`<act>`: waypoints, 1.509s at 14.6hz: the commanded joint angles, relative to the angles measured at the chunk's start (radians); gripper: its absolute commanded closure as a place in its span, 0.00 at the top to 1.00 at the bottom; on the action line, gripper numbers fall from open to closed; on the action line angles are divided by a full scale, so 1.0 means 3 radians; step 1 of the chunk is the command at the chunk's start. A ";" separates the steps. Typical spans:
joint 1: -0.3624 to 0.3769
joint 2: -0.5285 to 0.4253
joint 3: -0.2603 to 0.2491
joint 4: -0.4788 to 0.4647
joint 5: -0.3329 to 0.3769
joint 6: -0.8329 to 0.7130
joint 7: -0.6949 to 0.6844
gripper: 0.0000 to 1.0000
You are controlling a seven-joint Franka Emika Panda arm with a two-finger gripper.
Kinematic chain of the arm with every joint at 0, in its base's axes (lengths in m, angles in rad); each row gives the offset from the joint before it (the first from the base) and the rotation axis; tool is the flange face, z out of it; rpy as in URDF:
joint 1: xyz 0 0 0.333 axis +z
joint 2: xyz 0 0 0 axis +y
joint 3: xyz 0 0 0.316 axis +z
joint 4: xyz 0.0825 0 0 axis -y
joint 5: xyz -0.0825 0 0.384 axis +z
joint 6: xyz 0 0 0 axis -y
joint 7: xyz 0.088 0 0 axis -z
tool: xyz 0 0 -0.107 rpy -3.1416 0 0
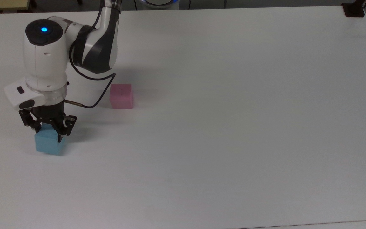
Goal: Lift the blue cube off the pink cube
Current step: 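Carry the blue cube sideways away from the pink cube and lower it, then open the gripper to release the blue cube and raise away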
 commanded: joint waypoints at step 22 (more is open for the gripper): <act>0.0381 -0.1547 0.0147 -0.0458 -0.0033 -0.1918 0.0611 1.00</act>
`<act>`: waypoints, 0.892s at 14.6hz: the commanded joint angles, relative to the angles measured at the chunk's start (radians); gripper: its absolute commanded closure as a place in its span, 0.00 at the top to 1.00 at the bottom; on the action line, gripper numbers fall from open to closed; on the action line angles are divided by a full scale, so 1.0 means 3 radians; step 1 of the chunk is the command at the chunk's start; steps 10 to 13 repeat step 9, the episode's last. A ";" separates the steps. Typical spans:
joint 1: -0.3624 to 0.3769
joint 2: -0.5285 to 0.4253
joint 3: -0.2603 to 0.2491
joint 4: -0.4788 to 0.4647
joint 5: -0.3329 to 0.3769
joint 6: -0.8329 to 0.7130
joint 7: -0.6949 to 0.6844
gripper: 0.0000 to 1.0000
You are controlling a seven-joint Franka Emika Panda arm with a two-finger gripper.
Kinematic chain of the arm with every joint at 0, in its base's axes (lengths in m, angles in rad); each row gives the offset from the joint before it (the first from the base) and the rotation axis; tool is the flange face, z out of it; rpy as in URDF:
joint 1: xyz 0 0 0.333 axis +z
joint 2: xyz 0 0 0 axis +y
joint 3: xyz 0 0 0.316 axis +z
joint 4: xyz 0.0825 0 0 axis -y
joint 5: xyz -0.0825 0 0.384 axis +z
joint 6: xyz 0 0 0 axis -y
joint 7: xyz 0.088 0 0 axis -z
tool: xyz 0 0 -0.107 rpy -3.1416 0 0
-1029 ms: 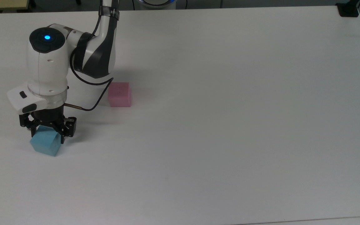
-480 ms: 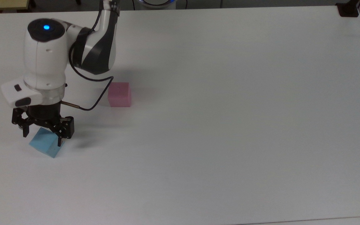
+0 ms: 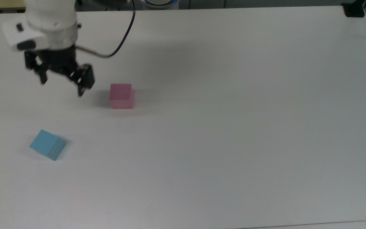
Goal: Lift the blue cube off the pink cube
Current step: 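Open the gripper to release the blue cube and raise away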
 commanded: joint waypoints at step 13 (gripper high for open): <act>0.0305 -0.0929 0.0179 -0.0793 0.0247 -0.0751 -0.0268 1.00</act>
